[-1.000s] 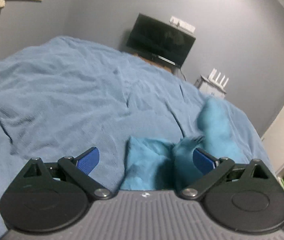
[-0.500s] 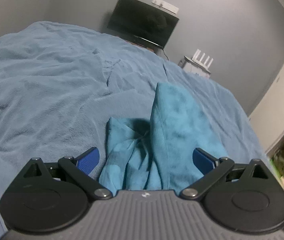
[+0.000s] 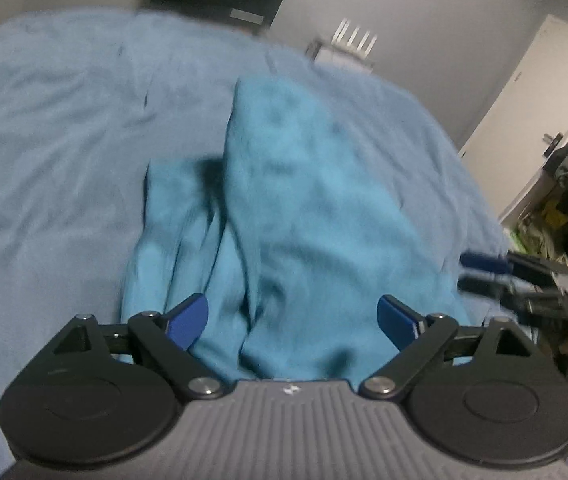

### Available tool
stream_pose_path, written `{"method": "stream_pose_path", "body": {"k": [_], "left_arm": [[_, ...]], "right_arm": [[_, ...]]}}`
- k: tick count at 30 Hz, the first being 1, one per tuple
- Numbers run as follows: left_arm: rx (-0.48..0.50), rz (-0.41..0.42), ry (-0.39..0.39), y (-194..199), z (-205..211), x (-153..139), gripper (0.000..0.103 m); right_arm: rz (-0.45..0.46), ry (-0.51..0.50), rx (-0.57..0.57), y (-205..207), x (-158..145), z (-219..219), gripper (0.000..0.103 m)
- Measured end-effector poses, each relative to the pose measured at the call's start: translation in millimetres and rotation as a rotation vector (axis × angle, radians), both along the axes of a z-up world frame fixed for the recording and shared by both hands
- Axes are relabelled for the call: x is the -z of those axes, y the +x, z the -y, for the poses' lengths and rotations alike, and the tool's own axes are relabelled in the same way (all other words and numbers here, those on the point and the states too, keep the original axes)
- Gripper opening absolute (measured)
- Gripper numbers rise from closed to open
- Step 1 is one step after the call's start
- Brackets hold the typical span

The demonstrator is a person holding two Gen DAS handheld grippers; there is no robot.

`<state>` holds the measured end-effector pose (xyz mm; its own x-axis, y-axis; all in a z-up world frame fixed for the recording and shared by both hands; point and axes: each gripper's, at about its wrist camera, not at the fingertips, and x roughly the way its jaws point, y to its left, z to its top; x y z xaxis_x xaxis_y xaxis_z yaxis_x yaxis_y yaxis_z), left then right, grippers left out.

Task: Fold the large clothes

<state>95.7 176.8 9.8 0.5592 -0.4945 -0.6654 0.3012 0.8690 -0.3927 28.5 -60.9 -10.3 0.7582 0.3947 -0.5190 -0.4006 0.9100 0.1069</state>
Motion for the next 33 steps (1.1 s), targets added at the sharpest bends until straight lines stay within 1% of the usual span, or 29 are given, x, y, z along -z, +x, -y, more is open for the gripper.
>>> {"method": "stream_pose_path", "body": {"k": [2,4,5,6,8,10,11,12,14,16,17,18,20,21,23,27,29,31,33], "left_arm": [[0.011,-0.039,0.005,-0.8,-0.8,5.2,0.086],[0.03,-0.071,0.009,-4.8,-4.4,7.9,0.08],[0.044,-0.096,0.003,-5.2,-6.7,10.0,0.074],[0.053,-0.113,-0.005,-6.8,-10.4,12.3,0.071],[0.064,-0.14,-0.03,-8.8,-16.4,15.1,0.07],[0.078,-0.146,-0.036,-12.3,-18.0,15.5,0.042],[0.064,-0.139,-0.018,-13.5,-19.9,14.7,0.011],[0.049,-0.13,-0.017,-16.0,-22.2,11.7,0.009],[0.02,-0.107,-0.02,-16.9,-29.2,10.0,0.006],[-0.03,-0.089,-0.017,-17.0,-36.8,8.5,0.005],[-0.059,-0.085,-0.03,-17.3,-42.6,9.1,0.003],[-0.065,-0.098,-0.059,-17.0,-48.4,11.6,0.003],[-0.092,-0.111,-0.102,-18.8,-57.8,16.3,0.004],[-0.094,-0.112,-0.105,-20.5,-60.0,16.7,0.004],[-0.093,-0.111,-0.093,-23.1,-59.1,16.1,0.003],[-0.064,-0.09,-0.016,-26.9,-45.7,10.9,0.003],[-0.051,-0.076,0.015,-29.8,-41.1,8.3,0.003],[-0.046,-0.072,0.02,-30.2,-40.8,7.3,0.003],[-0.049,-0.079,0.005,-29.5,-44.7,9.2,0.003]], "right_arm": [[-0.044,0.046,0.038,10.7,13.8,14.4,0.05],[-0.093,0.112,0.049,18.8,25.7,25.5,0.048],[-0.105,0.132,0.05,26.5,33.5,24.0,0.048],[-0.114,0.148,0.051,33.2,37.8,23.6,0.048],[-0.127,0.185,0.052,45.6,44.1,19.5,0.047],[-0.135,0.206,0.051,55.3,49.2,17.2,0.043],[-0.135,0.217,0.053,59.2,52.2,17.3,0.043],[-0.129,0.217,0.055,64.6,53.7,13.8,0.043],[-0.109,0.194,0.049,85.0,57.7,-2.6,0.042],[-0.086,0.158,0.045,96.6,58.4,-18.3,0.042],[-0.075,0.142,0.043,102.5,60.9,-27.5,0.04],[-0.067,0.126,0.041,106.1,62.0,-34.5,0.04],[-0.04,0.061,0.031,117.9,64.7,-52.3,0.04],[-0.032,0.034,0.023,121.8,64.1,-57.7,0.04],[-0.034,0.018,0.018,127.8,61.8,-62.1,0.04],[-0.008,-0.03,-0.004,138.9,55.6,-65.8,0.039],[0.001,-0.055,-0.008,151.7,54.3,-70.0,0.039],[0.003,-0.08,-0.016,166.3,52.1,-78.0,0.039],[0.002,-0.122,-0.034,183.8,51.4,-90.7,0.039]]}}
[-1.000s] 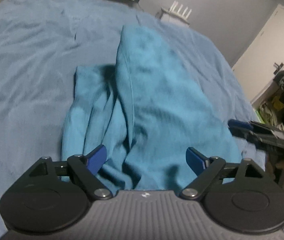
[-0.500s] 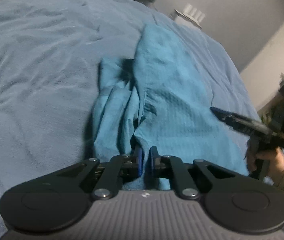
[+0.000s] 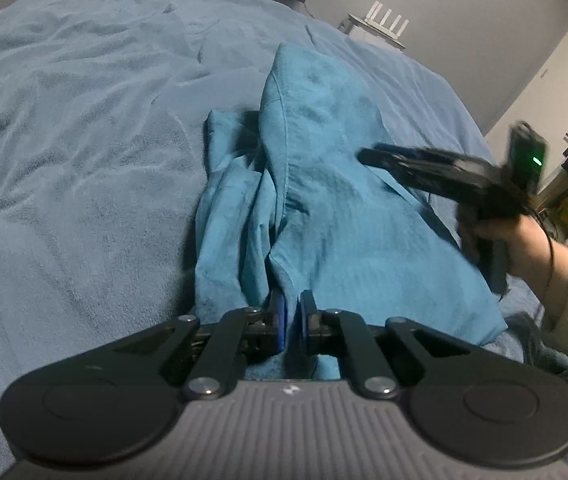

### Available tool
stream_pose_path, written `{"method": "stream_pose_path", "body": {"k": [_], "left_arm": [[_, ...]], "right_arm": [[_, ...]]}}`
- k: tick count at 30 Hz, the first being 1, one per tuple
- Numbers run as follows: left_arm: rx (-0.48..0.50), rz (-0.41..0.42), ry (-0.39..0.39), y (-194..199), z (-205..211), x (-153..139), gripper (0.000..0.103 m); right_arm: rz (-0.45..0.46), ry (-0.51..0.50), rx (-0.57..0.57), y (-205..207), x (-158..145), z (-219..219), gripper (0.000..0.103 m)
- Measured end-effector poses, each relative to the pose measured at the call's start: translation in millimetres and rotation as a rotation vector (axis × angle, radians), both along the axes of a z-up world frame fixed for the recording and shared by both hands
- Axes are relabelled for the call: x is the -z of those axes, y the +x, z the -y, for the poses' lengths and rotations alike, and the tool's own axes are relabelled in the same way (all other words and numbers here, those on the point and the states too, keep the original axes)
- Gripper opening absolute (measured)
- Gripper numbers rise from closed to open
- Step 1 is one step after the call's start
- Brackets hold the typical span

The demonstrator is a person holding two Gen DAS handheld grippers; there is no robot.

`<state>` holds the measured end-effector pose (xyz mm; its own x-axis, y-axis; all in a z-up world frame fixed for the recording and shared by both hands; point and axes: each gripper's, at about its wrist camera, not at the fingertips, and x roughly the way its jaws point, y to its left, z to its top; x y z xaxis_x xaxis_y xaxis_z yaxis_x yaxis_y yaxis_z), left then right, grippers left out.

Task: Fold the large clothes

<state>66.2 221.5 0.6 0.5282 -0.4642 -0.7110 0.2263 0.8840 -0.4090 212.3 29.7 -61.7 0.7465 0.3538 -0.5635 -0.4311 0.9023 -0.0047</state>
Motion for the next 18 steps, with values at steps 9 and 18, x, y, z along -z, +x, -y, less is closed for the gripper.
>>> {"method": "stream_pose_path", "body": {"k": [9,18], "left_arm": [[0.026,0.003,0.019,-1.2,4.1,-1.4,0.003],[0.047,-0.023,0.009,10.5,4.5,7.8,0.003]], "right_arm": [[-0.089,-0.034,-0.154,69.0,3.6,-43.4,0.02],[-0.115,0.152,-0.162,69.9,7.0,-21.9,0.046]]}}
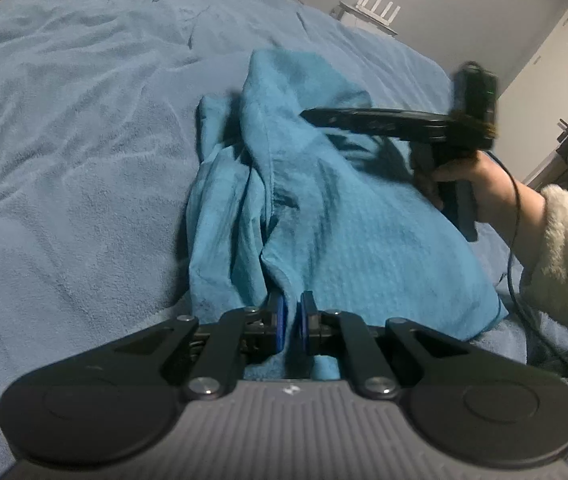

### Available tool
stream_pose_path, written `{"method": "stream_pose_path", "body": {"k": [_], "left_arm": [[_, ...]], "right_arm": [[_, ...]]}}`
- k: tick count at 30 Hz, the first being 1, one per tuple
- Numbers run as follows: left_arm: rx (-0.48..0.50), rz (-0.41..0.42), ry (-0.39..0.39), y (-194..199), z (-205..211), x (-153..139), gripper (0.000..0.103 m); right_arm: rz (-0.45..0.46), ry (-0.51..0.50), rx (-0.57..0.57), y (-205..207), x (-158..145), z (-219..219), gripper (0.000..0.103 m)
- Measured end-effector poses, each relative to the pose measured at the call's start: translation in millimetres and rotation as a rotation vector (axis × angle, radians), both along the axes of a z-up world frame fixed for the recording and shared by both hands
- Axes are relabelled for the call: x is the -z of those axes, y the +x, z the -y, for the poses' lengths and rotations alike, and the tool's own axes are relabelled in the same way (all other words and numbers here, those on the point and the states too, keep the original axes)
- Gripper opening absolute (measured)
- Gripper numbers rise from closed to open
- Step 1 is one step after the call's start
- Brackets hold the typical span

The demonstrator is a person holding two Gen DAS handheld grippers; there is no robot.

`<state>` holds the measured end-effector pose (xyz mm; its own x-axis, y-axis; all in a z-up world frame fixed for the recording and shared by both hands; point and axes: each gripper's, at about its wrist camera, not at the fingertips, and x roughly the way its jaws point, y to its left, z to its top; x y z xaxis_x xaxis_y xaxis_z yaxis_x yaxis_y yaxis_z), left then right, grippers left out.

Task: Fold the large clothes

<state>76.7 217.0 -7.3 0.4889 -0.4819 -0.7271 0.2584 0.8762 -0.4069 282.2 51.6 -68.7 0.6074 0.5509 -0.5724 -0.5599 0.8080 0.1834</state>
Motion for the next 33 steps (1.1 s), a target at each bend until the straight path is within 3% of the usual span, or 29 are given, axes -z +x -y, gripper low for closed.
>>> {"method": "stream_pose_path", "body": {"k": [2,5,9,12,15,19,24,28,33], "left_arm": [[0.002,0.003,0.007,2.3,0.9,0.4,0.003],[0.006,0.004,0.02,4.4,2.4,2.6,0.003],[0.01,0.007,0.033,6.4,5.5,3.3,0.003],[0.01,0.007,0.034,6.8,5.6,5.1,0.003],[0.012,0.005,0.033,7.5,4.5,6.2,0.003],[0.013,0.003,0.022,7.5,4.5,6.3,0.003],[0.017,0.0,0.014,9.0,2.4,8.0,0.003],[0.016,-0.01,0.006,11.1,2.3,10.2,0.003],[0.014,-0.016,0.006,12.1,3.5,10.3,0.003]], "right_arm": [[0.071,0.007,0.072,-14.8,-7.7,11.7,0.054],[0.138,0.034,0.188,-30.1,-16.3,38.7,0.053],[0.144,-0.009,0.417,-27.3,-17.6,69.8,0.055],[0.072,-0.014,0.494,-14.5,-7.1,84.5,0.055],[0.02,0.018,0.454,-8.0,6.4,86.8,0.056],[-0.047,0.231,0.349,-7.9,5.9,112.2,0.066],[-0.07,0.349,0.459,-12.8,6.4,162.5,0.09],[-0.237,0.488,0.444,-3.3,28.9,200.8,0.09],[-0.373,0.595,0.353,10.1,64.9,201.8,0.09]]}}
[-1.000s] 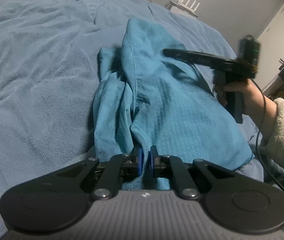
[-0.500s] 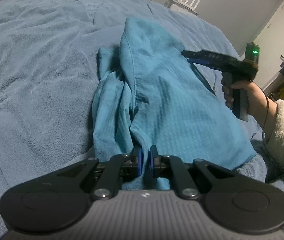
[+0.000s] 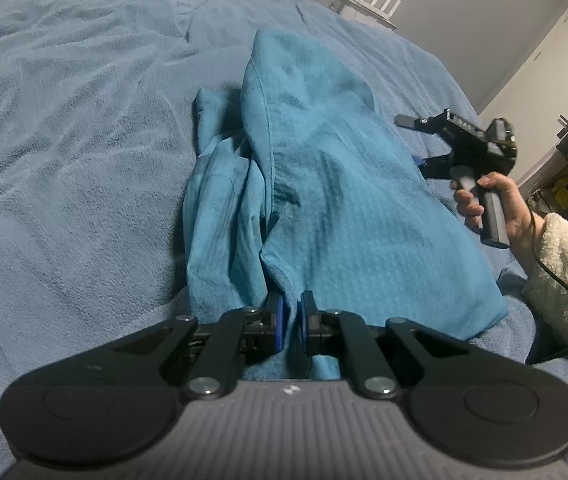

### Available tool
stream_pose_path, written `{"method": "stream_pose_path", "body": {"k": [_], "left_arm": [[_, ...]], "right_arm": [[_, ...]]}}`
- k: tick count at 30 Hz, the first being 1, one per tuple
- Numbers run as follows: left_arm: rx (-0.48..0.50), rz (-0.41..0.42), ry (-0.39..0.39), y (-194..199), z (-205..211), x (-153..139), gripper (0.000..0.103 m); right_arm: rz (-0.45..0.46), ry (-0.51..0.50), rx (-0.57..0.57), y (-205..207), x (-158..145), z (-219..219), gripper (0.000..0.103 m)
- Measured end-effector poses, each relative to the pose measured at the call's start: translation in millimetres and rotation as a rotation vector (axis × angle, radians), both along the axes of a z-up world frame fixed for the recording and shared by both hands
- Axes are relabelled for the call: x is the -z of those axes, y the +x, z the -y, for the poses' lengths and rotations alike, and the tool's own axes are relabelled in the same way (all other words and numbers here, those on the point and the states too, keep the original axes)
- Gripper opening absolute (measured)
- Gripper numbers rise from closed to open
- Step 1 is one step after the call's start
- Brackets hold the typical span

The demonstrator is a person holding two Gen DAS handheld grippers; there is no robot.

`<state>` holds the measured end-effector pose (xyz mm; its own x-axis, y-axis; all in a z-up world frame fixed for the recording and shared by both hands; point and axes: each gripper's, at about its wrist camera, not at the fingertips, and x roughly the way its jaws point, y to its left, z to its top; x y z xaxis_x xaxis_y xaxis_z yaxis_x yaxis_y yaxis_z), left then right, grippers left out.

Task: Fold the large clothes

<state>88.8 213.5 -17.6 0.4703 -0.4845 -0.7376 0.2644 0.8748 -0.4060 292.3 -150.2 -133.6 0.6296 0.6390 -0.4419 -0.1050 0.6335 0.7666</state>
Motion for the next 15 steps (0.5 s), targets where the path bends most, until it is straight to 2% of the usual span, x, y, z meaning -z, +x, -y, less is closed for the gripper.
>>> {"method": "stream_pose_path", "body": {"k": [2,5,6,8,10,12,15], "left_arm": [[0.0,-0.004,0.0,0.7,0.0,0.5,0.003],[0.001,-0.012,-0.002,2.5,0.0,2.4,0.003],[0.001,-0.016,-0.004,3.2,0.0,3.3,0.003],[0.002,-0.025,-0.009,5.1,0.4,5.1,0.003],[0.006,-0.042,-0.018,9.4,1.5,8.6,0.003],[0.025,-0.068,-0.043,17.8,4.7,14.9,0.003],[0.045,-0.097,-0.022,32.4,20.7,21.5,0.003]], "right_arm": [[-0.047,0.037,-0.029,8.9,17.2,-9.1,0.092],[-0.087,0.18,-0.048,23.7,39.6,-14.6,0.099],[-0.094,0.199,-0.055,27.7,44.5,-17.5,0.102],[-0.108,0.198,-0.083,36.1,51.9,-31.9,0.103],[-0.11,0.189,-0.072,39.2,53.1,-42.6,0.097],[-0.079,0.176,-0.036,35.3,45.1,-45.1,0.074],[-0.035,0.161,-0.02,28.6,21.7,-38.0,0.062]]}}
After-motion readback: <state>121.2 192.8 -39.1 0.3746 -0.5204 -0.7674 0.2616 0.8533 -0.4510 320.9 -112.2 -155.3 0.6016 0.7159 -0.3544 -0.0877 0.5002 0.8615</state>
